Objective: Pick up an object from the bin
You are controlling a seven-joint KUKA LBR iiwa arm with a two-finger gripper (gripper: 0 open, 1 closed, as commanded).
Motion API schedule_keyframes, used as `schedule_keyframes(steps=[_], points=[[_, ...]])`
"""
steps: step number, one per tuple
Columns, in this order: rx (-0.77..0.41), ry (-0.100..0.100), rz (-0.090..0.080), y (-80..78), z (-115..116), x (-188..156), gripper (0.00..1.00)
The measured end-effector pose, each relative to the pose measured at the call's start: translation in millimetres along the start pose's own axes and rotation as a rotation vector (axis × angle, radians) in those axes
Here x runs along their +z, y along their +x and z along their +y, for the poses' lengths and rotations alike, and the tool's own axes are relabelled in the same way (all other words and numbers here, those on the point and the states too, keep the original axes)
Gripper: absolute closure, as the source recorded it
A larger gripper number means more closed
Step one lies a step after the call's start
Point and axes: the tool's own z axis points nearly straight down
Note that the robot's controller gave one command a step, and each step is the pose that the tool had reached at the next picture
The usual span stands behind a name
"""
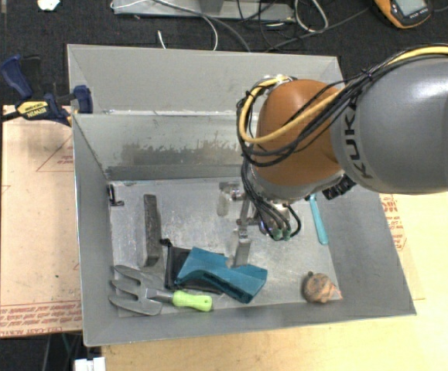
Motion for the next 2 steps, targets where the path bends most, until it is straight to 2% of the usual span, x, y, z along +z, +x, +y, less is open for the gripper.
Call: schedule_keyframes(steps=[1,2], points=[[0.002,-0.001,-0.008,-1.8,0,-4,0.0],[0.046,-0.002,-0.011,31.2,18,53,0.0]])
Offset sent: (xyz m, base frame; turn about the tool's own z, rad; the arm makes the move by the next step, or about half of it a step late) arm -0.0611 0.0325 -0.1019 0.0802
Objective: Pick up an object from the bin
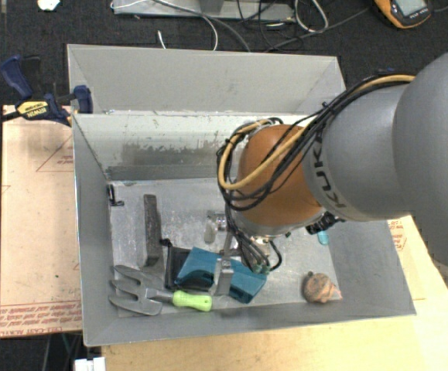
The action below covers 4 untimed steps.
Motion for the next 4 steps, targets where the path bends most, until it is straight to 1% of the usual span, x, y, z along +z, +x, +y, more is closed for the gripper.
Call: schedule_keyframes(steps=[1,2,3,4], points=[[0.023,-0.003,-0.023,19.9,10,34,0.0],[-0.033,-0.006,-0.023,20.6,20,32,1.0],[-0.033,-0.006,-0.023,20.6,20,32,1.0],[-0.16,-0.001,-0.033,16.7,23,36,1.0]])
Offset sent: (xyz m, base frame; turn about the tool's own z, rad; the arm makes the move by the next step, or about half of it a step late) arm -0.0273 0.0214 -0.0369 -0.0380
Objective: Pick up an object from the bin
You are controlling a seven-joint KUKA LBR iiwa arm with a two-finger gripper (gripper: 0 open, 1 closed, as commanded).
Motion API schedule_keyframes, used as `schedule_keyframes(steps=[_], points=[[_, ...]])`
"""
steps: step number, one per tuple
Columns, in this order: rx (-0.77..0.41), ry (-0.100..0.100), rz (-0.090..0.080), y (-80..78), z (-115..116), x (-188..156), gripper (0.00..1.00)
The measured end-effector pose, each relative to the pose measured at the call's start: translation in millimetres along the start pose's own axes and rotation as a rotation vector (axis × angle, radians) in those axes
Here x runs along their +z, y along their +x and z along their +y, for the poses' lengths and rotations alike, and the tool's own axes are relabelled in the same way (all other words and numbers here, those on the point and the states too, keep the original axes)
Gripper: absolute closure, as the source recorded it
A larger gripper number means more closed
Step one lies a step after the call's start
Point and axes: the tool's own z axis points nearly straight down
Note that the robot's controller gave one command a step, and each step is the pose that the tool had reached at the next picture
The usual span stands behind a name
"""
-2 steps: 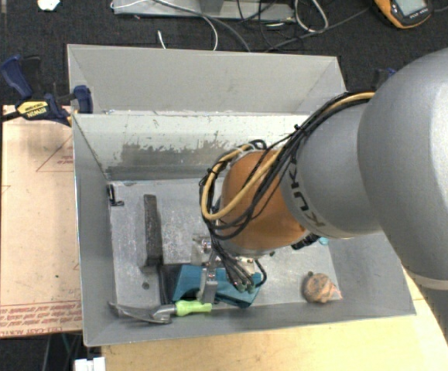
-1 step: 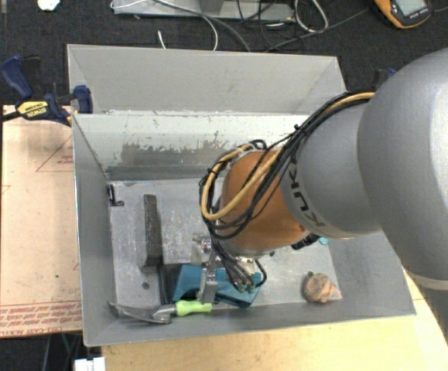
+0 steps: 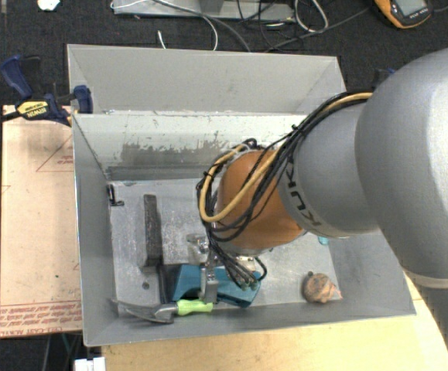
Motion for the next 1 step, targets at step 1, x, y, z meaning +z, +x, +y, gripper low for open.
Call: schedule_keyframes(steps=[1], points=[[-0.103,0.0,-0.007,-5.3,-1.7,7.1,1.0]])
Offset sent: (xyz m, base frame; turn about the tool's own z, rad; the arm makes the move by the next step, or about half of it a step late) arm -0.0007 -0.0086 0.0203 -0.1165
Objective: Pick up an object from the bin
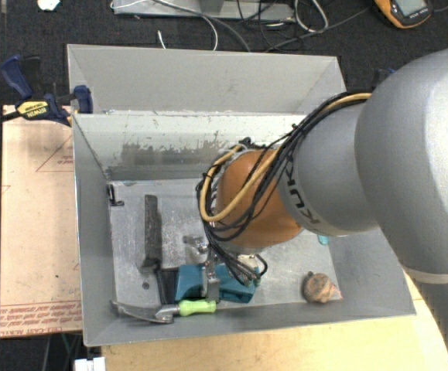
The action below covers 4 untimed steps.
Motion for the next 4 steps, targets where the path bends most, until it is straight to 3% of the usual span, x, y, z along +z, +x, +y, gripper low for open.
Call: schedule_keyframes(steps=[1,2,3,4], points=[[-0.009,-0.001,0.0,5.1,-5,-23,1.0],[-0.031,-0.002,0.007,-1.7,-1,-89,1.0],[-0.253,-0.003,-0.001,-25.9,7,-55,1.0],[-0.254,-0.003,-0.004,-31.8,-8,-12,1.0]])
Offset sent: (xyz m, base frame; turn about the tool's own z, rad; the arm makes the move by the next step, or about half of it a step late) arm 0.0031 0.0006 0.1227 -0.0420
